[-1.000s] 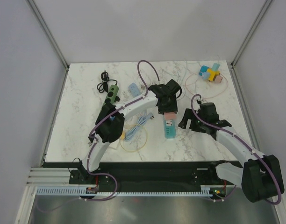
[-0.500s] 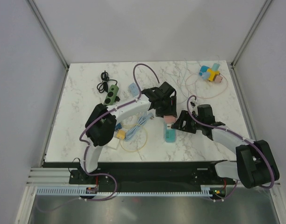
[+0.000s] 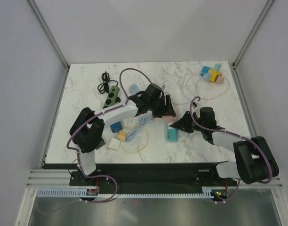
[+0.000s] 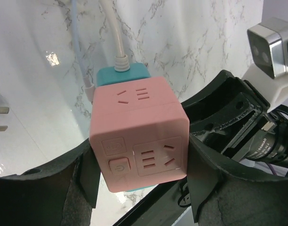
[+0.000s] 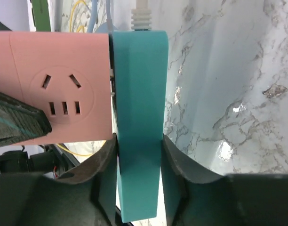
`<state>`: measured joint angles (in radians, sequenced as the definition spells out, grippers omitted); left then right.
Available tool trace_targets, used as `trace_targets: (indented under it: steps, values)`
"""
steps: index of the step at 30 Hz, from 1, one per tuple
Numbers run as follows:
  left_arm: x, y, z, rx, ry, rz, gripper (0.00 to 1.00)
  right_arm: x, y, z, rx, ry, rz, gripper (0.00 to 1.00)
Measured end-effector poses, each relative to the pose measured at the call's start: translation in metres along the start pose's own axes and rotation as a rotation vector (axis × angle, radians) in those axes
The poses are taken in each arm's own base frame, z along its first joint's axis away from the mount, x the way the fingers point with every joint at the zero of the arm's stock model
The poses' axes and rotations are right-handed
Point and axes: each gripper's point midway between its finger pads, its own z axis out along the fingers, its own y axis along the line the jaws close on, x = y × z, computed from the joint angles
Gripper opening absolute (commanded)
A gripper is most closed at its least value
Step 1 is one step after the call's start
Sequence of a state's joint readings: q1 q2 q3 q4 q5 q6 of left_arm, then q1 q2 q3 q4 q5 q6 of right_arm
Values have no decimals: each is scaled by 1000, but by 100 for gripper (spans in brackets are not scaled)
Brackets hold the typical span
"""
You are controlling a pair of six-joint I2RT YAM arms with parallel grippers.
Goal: Pull the plug off the socket
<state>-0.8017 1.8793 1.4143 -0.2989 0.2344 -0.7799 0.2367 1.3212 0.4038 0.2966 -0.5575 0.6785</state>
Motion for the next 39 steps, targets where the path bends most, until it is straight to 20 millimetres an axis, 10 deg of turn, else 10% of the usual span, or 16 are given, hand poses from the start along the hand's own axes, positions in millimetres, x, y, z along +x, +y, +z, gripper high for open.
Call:
trace_targets:
  steps: [4,19,29,34,39]
  values:
    - [0,7,1,22,-16,-12,2,3,-3,5,-12,11,37,0]
    - [-7,8,-31,61,-75,23,2,-10,15,6,-34,-1,-32,0]
    - [23,-14,-42,169,27,-35,2,-7,-33,7,171,-12,73,0]
    - [12,-39,-89,175,-75,70,2,-9,-32,5,178,-21,53,0]
    - [12,-13,-117,129,-131,62,2,-13,-32,4,189,-21,16,0]
